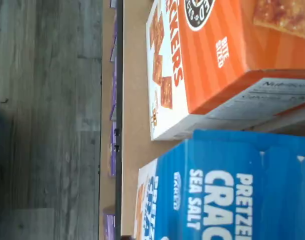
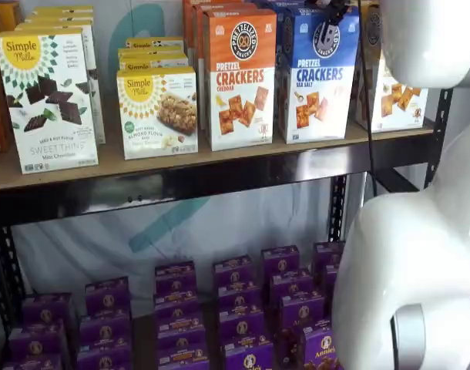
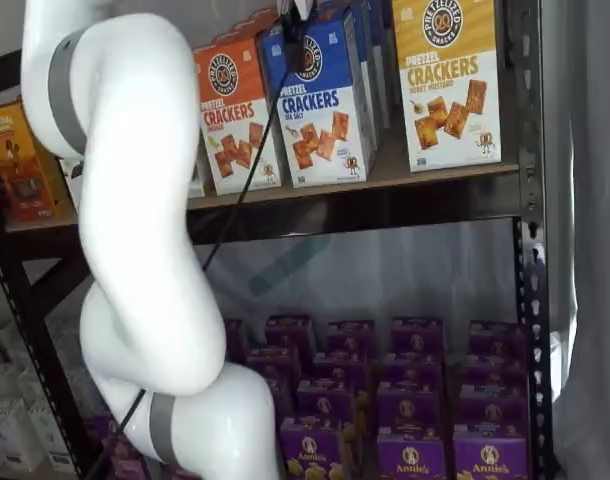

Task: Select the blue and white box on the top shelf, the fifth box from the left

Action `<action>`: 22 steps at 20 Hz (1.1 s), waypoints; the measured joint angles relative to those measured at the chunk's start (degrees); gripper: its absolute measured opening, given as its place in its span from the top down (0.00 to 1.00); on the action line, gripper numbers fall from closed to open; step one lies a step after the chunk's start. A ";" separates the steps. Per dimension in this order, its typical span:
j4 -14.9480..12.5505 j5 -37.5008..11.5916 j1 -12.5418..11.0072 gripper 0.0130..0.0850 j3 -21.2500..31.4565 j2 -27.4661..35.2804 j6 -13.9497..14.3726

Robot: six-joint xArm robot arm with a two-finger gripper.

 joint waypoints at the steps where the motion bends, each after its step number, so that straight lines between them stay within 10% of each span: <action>1: -0.22 -0.18 0.12 0.00 0.25 -0.12 0.00; 22: -0.45 -0.98 0.29 0.39 1.93 -1.16 -0.01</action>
